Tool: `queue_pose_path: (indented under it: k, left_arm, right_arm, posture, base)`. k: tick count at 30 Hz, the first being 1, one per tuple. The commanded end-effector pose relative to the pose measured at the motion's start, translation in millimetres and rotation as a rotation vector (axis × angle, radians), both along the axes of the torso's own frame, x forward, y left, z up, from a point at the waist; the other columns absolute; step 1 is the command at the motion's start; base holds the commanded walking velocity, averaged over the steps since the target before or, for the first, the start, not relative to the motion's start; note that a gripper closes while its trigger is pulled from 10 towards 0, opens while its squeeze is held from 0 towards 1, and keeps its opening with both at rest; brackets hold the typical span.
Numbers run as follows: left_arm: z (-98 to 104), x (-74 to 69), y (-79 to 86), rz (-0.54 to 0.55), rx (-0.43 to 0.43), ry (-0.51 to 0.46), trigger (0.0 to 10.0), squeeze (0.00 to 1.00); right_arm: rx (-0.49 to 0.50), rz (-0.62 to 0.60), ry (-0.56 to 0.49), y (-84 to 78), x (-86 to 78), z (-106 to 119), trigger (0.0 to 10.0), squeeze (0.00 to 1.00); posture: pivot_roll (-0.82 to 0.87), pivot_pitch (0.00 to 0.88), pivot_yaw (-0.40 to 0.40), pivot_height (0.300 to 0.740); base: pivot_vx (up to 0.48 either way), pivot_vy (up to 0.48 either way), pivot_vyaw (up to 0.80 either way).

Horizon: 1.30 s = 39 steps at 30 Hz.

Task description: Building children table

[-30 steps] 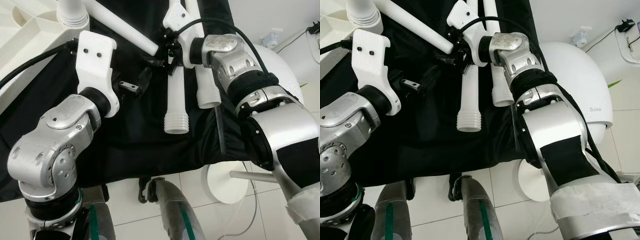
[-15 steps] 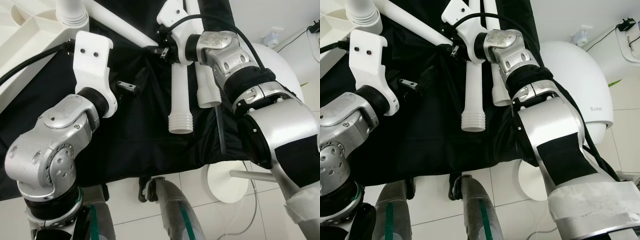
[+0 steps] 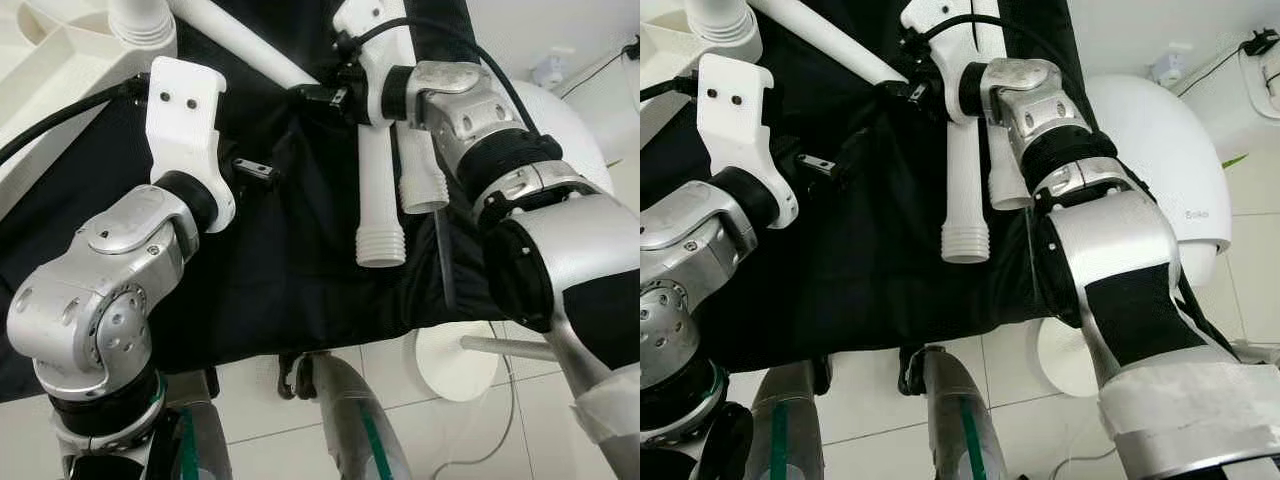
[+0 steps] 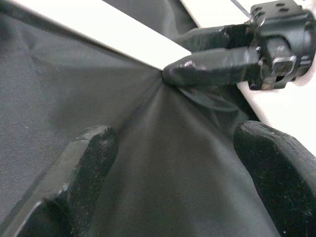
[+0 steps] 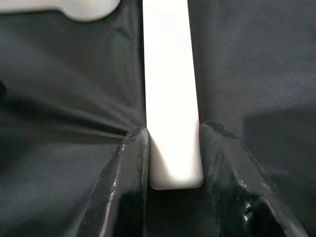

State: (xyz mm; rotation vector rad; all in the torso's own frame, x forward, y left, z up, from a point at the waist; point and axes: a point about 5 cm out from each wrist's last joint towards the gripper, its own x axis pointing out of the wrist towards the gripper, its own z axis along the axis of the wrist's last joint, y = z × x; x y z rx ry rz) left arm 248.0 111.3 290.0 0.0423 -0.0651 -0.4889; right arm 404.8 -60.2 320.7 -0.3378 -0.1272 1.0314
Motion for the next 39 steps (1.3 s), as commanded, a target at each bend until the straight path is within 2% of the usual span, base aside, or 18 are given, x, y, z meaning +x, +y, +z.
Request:
queue_pose_path:
  k: [1,2,3,6,7,17,23,26,30,31,32,39]
  left_arm:
    - [-2,-3.1,-6.6,-0.045,0.0,0.008,10.0,0.0]
    - [-2,-3.1,-6.6,-0.045,0.0,0.008,10.0,0.0]
    - [-2,-2.5,-7.2,-0.049,0.001,0.008,10.0,0.0]
    - [-2,-1.8,-7.8,-0.055,0.001,0.007,10.0,0.0]
    - [-2,-1.0,-8.8,-0.061,0.002,0.006,10.0,0.0]
    - [-1,1.1,-11.9,-0.066,0.008,-0.01,10.0,0.0]
    - [-3,4.2,-10.4,-0.047,0.021,-0.026,10.0,0.0]
    - [-6,9.1,-7.5,-0.033,0.039,-0.041,10.0,0.0]
    - [-7,11.0,-6.1,-0.032,0.036,-0.036,10.0,0.0]
    - [-8,17.2,-1.0,0.002,0.036,-0.041,10.0,0.0]
    - [-8,19.8,1.1,0.018,0.035,-0.045,10.0,0.0]
    - [-4,28.5,8.6,0.066,0.05,-0.095,10.0,0.0]
  right_arm:
    - [0.072,-0.025,0.018,-14.1,2.2,4,10.0,0.0]
    - [0.072,-0.025,0.018,-14.1,2.2,4,10.0,0.0]
    - [0.134,-0.023,0.021,-17.5,2.1,11,10.0,0.0]
    - [0.17,-0.027,0.016,-20.6,2.2,17,10.0,0.0]
    - [0.245,-0.033,0.013,-26.0,2.1,26,10.0,0.0]
    - [0.334,0.005,-0.014,-36.0,0.0,33,10.0,0.0]
    - [0.37,0.018,-0.036,-42.8,-0.6,28,10.0,0.0]
    - [0.417,-0.002,-0.049,-55.9,-0.1,19,10.0,0.0]
    - [0.428,-0.017,-0.055,-60.5,0.2,16,10.0,0.0]
    - [0.475,-0.058,-0.076,-72.9,0.3,12,10.0,0.0]
    - [0.493,-0.072,-0.088,-77.8,0.0,11,10.0,0.0]
    - [0.541,-0.088,-0.13,-89.3,-2.8,8,10.0,0.0]
  posture:
    - [0.16,0.428,-0.269,0.74]
    - [0.16,0.428,-0.269,0.74]
    - [0.16,0.418,-0.262,0.74]
    - [0.16,0.413,-0.259,0.74]
    - [0.16,0.406,-0.255,0.74]
    - [0.16,0.381,-0.249,0.74]
    - [0.16,0.368,-0.243,0.74]
    - [0.16,0.364,-0.232,0.74]
    - [0.16,0.363,-0.225,0.74]
    - [0.15,0.356,-0.208,0.74]
    - [0.15,0.356,-0.208,0.74]
    - [0.14,0.342,-0.181,0.74]
  base:
    - [0.0,0.0,0.0]
    - [0.0,0.0,0.0]
    - [0.0,0.0,0.0]
    - [0.0,0.0,0.0]
    - [0.0,0.0,0.0]
    - [0.0,0.0,0.0]
    - [0.0,0.0,0.0]
    - [0.0,0.0,0.0]
    - [0.0,0.0,0.0]
    - [0.0,0.0,0.0]
    - [0.0,0.0,0.0]
    - [0.0,0.0,0.0]
